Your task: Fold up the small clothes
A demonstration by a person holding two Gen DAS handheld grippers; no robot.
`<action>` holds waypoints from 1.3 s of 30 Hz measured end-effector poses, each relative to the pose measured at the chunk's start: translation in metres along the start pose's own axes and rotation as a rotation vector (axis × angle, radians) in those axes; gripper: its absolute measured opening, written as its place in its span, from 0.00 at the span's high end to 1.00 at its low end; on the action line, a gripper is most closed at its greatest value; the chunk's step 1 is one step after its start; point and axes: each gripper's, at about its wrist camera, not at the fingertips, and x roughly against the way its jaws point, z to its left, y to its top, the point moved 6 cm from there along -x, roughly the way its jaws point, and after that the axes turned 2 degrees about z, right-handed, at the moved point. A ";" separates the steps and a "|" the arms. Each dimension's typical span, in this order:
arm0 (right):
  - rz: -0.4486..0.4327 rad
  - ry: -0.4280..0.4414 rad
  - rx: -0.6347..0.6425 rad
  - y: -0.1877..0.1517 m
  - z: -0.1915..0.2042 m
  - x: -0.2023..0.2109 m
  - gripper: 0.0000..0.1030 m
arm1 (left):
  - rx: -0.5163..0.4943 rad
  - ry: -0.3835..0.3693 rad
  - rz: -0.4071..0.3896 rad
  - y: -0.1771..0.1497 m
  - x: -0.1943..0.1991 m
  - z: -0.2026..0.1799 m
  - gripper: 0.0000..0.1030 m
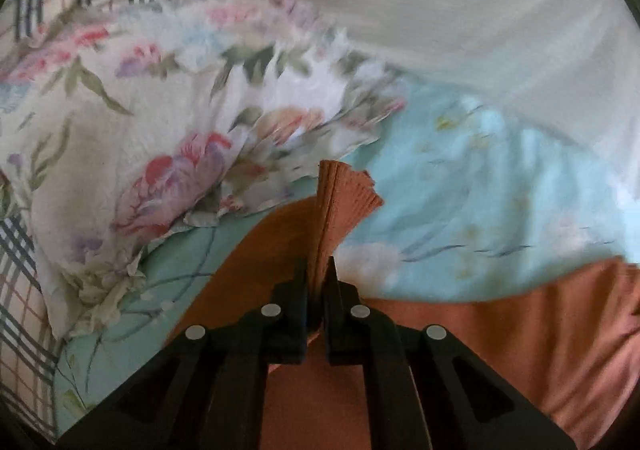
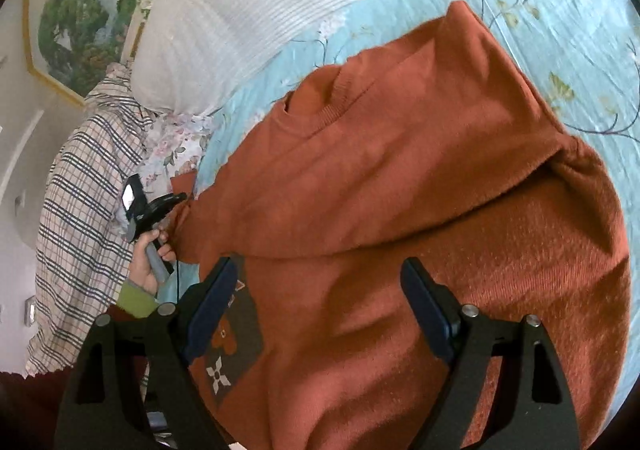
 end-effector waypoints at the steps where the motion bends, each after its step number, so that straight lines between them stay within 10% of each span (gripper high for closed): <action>1: 0.000 0.004 0.002 -0.001 0.001 0.000 0.19 | 0.008 -0.034 -0.017 -0.002 0.011 -0.005 0.97; 7: -0.022 0.010 0.012 -0.005 0.003 0.008 0.24 | 0.053 -0.257 -0.089 -0.023 0.080 -0.062 0.97; 18: -0.105 -0.023 -0.040 -0.007 -0.024 0.045 0.27 | -0.112 -0.629 -0.029 -0.109 0.145 -0.290 0.97; 29: -0.145 -0.073 -0.077 -0.002 -0.048 0.061 0.27 | -0.276 -0.612 0.124 -0.187 0.108 -0.386 0.95; 39: -0.102 -0.087 -0.051 0.023 -0.035 0.025 0.27 | -0.251 -0.543 0.092 -0.207 0.145 -0.302 0.55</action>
